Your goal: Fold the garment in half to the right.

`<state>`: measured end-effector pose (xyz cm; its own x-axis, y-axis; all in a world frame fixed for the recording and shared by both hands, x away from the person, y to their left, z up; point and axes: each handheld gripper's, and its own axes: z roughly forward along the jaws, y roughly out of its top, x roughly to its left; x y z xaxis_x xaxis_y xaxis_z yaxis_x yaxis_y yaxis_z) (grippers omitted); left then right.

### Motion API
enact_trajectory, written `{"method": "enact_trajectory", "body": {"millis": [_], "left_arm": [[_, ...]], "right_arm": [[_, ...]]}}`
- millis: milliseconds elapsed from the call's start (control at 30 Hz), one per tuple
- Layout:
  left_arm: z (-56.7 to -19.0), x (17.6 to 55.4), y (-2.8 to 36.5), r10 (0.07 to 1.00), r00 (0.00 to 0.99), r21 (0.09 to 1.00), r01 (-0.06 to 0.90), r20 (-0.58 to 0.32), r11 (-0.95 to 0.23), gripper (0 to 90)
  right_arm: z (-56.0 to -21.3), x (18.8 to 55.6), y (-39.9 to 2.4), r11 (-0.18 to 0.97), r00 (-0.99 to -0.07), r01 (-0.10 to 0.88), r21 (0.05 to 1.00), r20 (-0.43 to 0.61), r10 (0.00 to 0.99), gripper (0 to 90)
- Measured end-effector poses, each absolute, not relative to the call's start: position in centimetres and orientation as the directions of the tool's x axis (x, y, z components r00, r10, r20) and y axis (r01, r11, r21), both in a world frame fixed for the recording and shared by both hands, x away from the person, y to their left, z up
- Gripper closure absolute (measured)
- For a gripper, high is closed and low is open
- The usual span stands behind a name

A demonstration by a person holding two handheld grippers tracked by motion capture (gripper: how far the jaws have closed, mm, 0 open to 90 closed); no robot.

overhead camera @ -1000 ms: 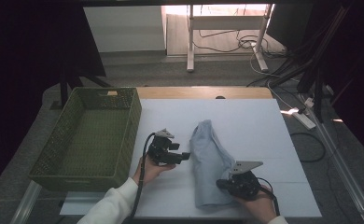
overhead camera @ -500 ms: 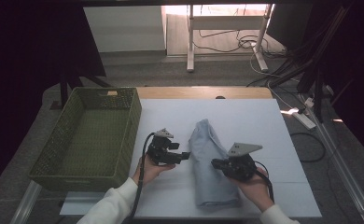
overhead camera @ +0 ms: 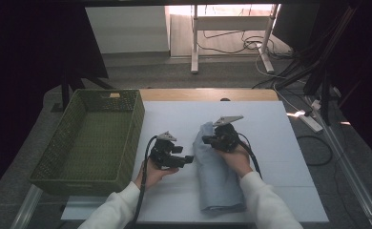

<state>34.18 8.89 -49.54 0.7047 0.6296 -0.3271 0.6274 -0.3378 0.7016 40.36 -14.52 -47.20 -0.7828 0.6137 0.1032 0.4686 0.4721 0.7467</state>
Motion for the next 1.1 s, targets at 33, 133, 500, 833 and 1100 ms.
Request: {"method": "enact_trajectory", "body": {"millis": [33, 133, 500, 833, 1100], "left_arm": [[-49.5, 34.2, 8.9, 0.629, 0.705, 0.701, 0.627, -0.327, -0.339, 32.3], [-49.6, 34.2, 9.0, 0.628, 0.705, 0.7, 0.628, -0.328, -0.339, 32.2], [-49.4, 34.3, 9.3, 0.633, 0.7, 0.706, 0.628, -0.329, -0.328, 32.3], [-49.5, 34.4, 9.3, 0.633, 0.7, 0.704, 0.629, -0.33, -0.329, 32.2], [-49.5, 34.3, 9.4, 0.634, 0.699, 0.705, 0.63, -0.331, -0.327, 32.2]], "right_arm": [[-47.4, 40.7, -14.2, 0.476, -0.778, 0.477, 0.739, 0.103, 0.619, 89.4], [-48.3, 41.6, -13.8, 0.49, -0.761, 0.494, 0.719, 0.085, 0.643, 89.4], [-50.9, 43.7, -16.3, 0.435, -0.652, 0.613, 0.659, 0.111, 0.75, 89.4], [-51.5, 44.0, -16.2, 0.429, -0.649, 0.607, 0.669, 0.105, 0.753, 89.4], [-51.7, 44.4, -16.5, 0.407, -0.63, 0.614, 0.676, 0.11, 0.769, 89.4]]}}
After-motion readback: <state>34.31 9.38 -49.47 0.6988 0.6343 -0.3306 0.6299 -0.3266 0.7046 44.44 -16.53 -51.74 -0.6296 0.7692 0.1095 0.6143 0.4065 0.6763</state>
